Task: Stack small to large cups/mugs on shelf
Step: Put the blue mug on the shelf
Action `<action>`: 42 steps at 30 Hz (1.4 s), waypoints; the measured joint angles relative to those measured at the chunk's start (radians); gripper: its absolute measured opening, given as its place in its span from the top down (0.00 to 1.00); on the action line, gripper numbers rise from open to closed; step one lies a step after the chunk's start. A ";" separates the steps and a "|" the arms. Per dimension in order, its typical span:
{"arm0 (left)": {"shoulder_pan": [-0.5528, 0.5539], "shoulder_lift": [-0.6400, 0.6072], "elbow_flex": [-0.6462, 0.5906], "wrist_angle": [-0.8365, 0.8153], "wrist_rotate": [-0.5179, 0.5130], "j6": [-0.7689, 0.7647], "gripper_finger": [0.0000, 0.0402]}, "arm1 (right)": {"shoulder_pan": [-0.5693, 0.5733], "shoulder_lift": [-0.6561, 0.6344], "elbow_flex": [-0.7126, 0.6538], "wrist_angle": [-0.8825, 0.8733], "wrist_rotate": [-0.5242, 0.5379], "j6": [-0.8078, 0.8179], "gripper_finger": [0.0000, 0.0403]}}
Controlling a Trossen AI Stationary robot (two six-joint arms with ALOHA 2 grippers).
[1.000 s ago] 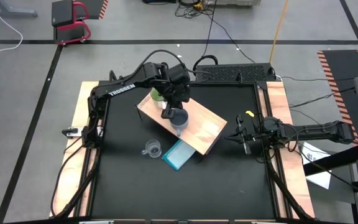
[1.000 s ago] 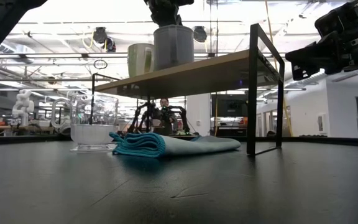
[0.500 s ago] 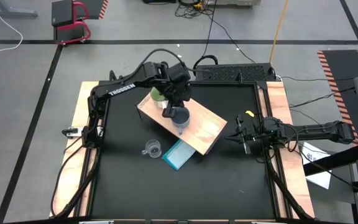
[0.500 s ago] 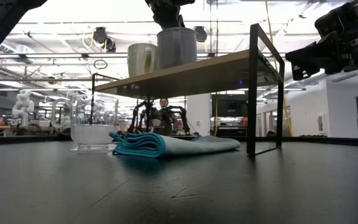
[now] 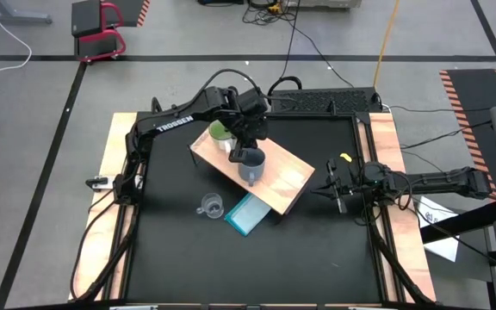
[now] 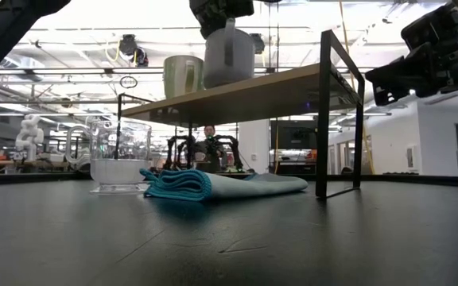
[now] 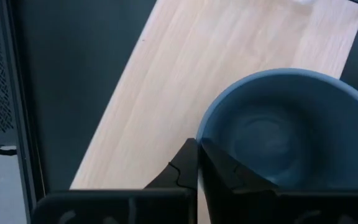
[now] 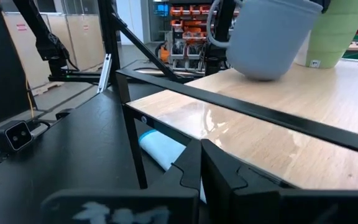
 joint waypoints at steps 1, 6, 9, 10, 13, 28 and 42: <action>0.000 0.000 0.000 -0.001 0.000 -0.001 0.98 | 0.000 0.001 0.000 -0.001 0.000 0.000 1.00; 0.001 0.000 0.000 -0.001 0.000 0.001 0.99 | 0.000 0.003 0.000 -0.001 0.000 -0.005 1.00; 0.001 0.000 0.000 -0.001 0.000 0.007 0.97 | 0.000 0.003 0.000 -0.001 0.000 -0.004 1.00; 0.001 0.000 0.000 -0.001 0.000 0.007 0.97 | 0.000 0.003 0.000 -0.001 0.000 -0.004 1.00; 0.001 0.000 0.000 -0.002 0.000 0.002 0.97 | 0.000 0.003 0.000 -0.001 0.000 -0.004 1.00; -0.067 0.000 -0.001 0.002 -0.093 -0.005 0.99 | 0.000 0.003 0.000 -0.002 0.000 -0.008 1.00; -0.135 0.000 -0.001 0.025 -0.256 0.007 0.99 | 0.000 0.003 0.000 -0.002 0.000 0.000 1.00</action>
